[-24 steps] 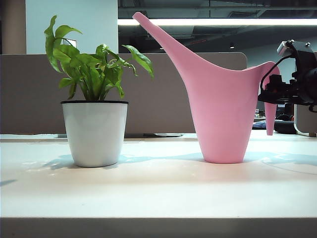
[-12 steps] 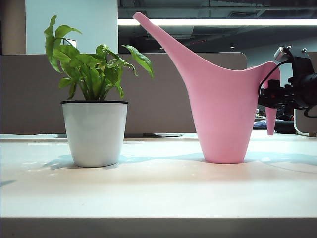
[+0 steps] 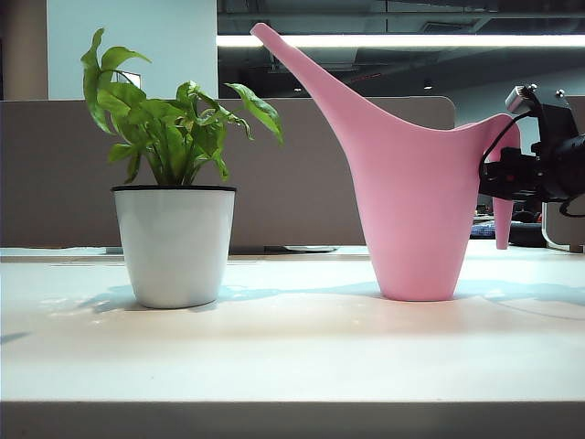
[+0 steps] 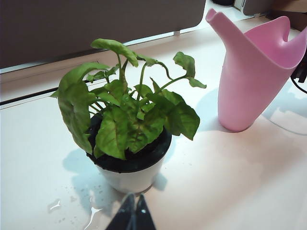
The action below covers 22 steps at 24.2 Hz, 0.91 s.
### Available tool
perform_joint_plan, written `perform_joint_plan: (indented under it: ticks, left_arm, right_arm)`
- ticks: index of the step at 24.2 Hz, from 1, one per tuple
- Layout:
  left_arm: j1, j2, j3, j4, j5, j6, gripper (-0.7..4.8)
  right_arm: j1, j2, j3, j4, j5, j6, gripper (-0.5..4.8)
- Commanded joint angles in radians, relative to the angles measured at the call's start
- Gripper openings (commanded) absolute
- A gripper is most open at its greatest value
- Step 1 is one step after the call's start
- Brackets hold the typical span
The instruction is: Pick up the watering can from the table, water the potted plant, and put the can back.
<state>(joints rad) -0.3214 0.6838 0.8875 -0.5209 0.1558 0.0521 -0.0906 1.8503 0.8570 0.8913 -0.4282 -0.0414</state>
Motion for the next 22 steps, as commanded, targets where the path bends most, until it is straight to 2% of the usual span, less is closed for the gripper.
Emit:
perform_joint_plan:
  ticks: [1,17,22]
  left_arm:
    - [0.0,-0.001,0.007,0.003,0.002,0.001,-0.06]
    - [0.0,-0.001,0.007,0.003,0.002,0.0,-0.06]
    - [0.0,-0.001,0.007,0.003,0.002,0.0,-0.06]
  right_arm:
    - [0.0,-0.007,0.007,0.043,0.0,0.023,0.49]
    - [0.0,-0.051,0.007,0.146,0.009,0.067,0.48]
    - [0.0,-0.134,0.008,0.142,0.06,0.032,0.49]
